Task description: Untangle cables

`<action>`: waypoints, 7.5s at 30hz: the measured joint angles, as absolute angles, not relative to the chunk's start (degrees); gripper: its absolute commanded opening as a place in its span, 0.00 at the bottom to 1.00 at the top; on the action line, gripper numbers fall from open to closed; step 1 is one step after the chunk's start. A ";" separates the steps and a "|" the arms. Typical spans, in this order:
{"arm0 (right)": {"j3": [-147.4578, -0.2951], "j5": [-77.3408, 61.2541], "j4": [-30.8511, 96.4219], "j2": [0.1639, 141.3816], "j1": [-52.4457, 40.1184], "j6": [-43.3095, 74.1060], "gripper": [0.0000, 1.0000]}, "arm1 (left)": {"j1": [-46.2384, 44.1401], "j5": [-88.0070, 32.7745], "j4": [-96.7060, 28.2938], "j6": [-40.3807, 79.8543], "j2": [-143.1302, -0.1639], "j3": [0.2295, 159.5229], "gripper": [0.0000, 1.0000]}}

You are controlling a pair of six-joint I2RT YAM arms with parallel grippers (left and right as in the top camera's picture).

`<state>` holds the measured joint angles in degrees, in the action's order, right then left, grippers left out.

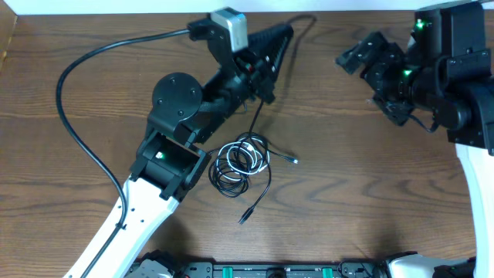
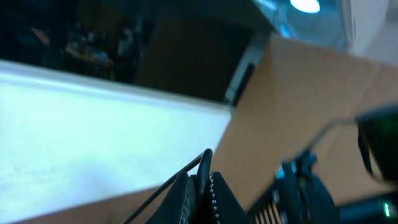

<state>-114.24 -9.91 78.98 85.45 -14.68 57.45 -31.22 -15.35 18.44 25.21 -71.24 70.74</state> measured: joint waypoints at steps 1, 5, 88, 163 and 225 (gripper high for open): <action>-114.24 -9.78 79.50 85.45 -14.31 57.36 0.99 | -31.14 -14.55 19.64 26.04 -71.75 70.94 0.07; -114.24 -9.52 80.73 85.45 -14.09 55.92 0.99 | -30.81 -12.71 22.83 29.89 -76.27 73.45 0.08; -114.21 -9.19 90.04 91.98 -22.85 36.58 0.99 | 1.17 -12.40 -64.73 7.57 -122.91 98.63 0.71; -114.21 -7.60 89.19 91.98 -23.07 36.53 0.99 | 9.89 -23.90 -36.21 24.14 -119.85 100.31 1.00; -114.21 -6.61 89.38 91.98 -23.07 36.53 0.99 | -32.77 -15.07 -73.93 20.91 -94.17 94.52 1.00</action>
